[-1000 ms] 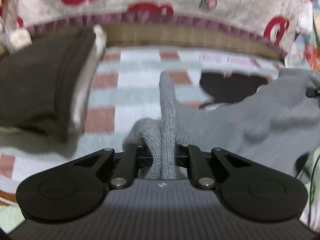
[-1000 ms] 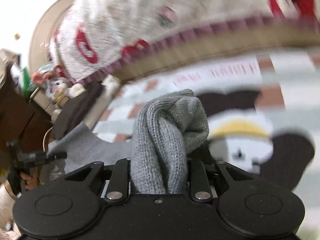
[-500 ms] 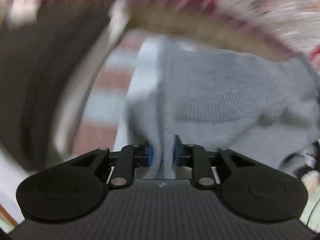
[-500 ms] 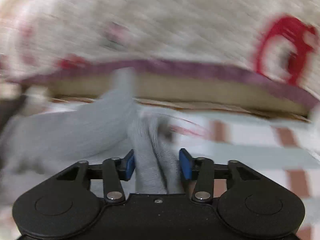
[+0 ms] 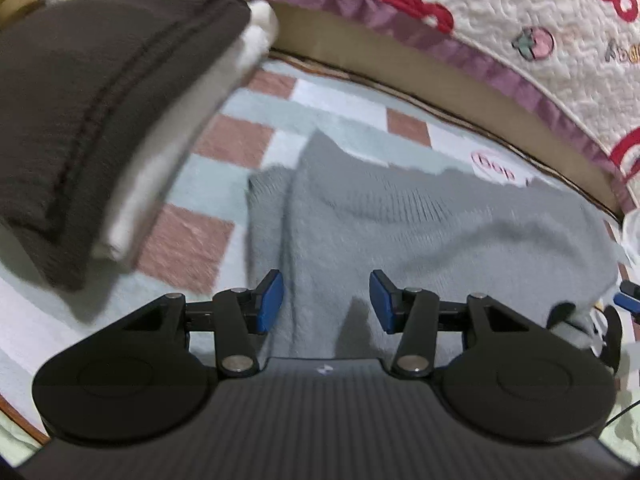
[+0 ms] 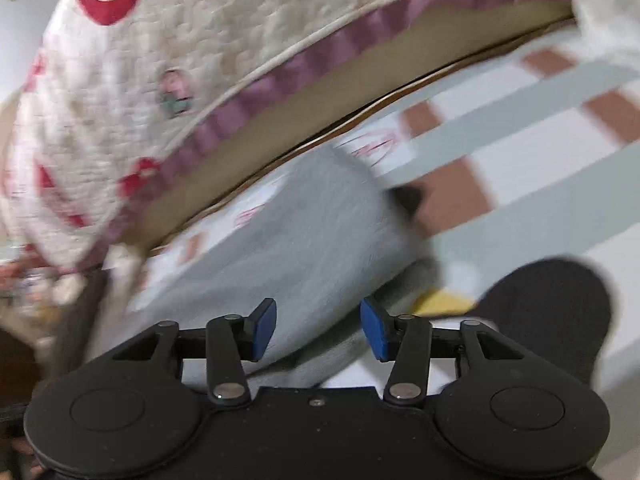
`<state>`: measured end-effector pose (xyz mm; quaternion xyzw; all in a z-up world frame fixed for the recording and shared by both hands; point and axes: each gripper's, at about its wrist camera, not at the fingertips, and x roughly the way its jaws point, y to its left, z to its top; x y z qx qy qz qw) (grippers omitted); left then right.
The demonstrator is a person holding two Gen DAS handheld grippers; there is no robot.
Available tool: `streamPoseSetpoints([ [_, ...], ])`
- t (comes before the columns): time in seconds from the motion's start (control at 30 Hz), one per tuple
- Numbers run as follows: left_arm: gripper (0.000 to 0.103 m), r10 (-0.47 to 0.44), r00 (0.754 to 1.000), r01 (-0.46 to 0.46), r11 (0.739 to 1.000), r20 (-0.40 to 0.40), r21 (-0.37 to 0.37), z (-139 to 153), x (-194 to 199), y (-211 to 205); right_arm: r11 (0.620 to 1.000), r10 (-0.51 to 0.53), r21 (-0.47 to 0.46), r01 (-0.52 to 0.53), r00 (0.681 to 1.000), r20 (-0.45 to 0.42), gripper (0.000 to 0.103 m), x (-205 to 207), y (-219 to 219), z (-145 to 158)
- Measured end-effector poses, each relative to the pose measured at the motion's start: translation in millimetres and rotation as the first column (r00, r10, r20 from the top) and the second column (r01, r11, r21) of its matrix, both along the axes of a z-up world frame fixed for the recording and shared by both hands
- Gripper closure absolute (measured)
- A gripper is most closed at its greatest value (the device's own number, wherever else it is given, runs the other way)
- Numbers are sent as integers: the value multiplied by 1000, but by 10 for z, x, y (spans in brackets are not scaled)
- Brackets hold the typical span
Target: Fold clothes
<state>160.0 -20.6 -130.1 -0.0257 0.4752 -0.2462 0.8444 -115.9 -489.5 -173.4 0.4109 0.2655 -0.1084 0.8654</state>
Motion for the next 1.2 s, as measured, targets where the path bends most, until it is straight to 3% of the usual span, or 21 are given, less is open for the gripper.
streamPoseSetpoints([
  [0.1,48,-21,1000,22,999,-8,43,-152,-64,-83,1000,13,25,-13,1000,11,58,68,35,-83],
  [0.13,58,-26,1000,25,998,14,59,-164,-80,-103,1000,2,29,-2,1000,4,57,104,36,-122],
  [0.17,79,-28,999,25,997,40,73,-161,-83,-121,999,-26,30,26,1000,-17,56,156,25,-174],
  [0.2,98,-45,997,39,996,65,85,-138,-92,-129,998,-52,29,54,998,-35,47,196,13,-222],
  [0.23,98,-64,994,55,994,89,96,-111,-103,-135,996,-86,27,87,995,-47,44,228,-7,-266],
  [0.27,98,-55,992,46,996,113,74,-50,-105,-94,991,-126,28,127,991,-39,47,250,-39,-295],
  [0.3,98,-39,990,33,998,136,45,17,-106,-44,986,-159,48,159,987,-1,77,232,-66,-299],
  [0.33,98,-21,992,21,1000,128,1,75,-82,42,980,-186,90,180,981,59,92,175,-80,-270],
  [0.4,98,12,995,-3,996,98,-92,186,-26,226,968,-223,162,193,953,202,93,18,-49,-110],
  [0.47,98,40,999,-36,991,29,-130,109,-7,353,978,-190,130,164,958,216,93,-22,-33,46],
  [0.5,98,53,999,-54,988,-7,-146,62,0,415,987,-158,57,151,973,165,93,8,-32,89],
  [0.57,97,29,999,-33,995,-38,-95,-47,-4,360,990,-98,-106,93,995,-35,94,157,-14,33],
  [0.63,97,2,998,-5,999,-65,-37,-157,-10,289,984,-62,-175,26,976,-207,94,314,65,-109],
  [0.67,97,-8,999,8,1000,-42,-8,-121,-16,249,981,-65,-196,14,964,-256,93,368,106,-147],
  [0.8,94,-44,999,43,998,27,41,-18,-94,196,943,-112,-332,-22,918,-380,63,567,228,-54],
  [0.87,92,-32,997,31,999,67,21,54,-136,244,895,-130,-439,-81,893,-430,63,601,270,128],
  [0.97,89,-27,968,34,999,251,-24,345,-220,305,814,-158,-573,-95,913,-375,61,628,402,491],
  [1.03,81,-28,945,55,996,325,-75,496,-230,273,822,-107,-562,-90,945,-308,60,695,459,670],
  [1.07,80,-47,945,81,992,323,-93,524,-204,215,838,-56,-535,-109,957,-284,60,779,508,721],
  [1.13,80,-116,963,149,982,243,-120,492,-107,-9,861,78,-469,-195,963,-257,60,1036,663,760],
  [1.2,82,-189,973,208,966,129,-151,363,3,-302,822,234,-464,-330,939,-252,60,1337,935,721],
])
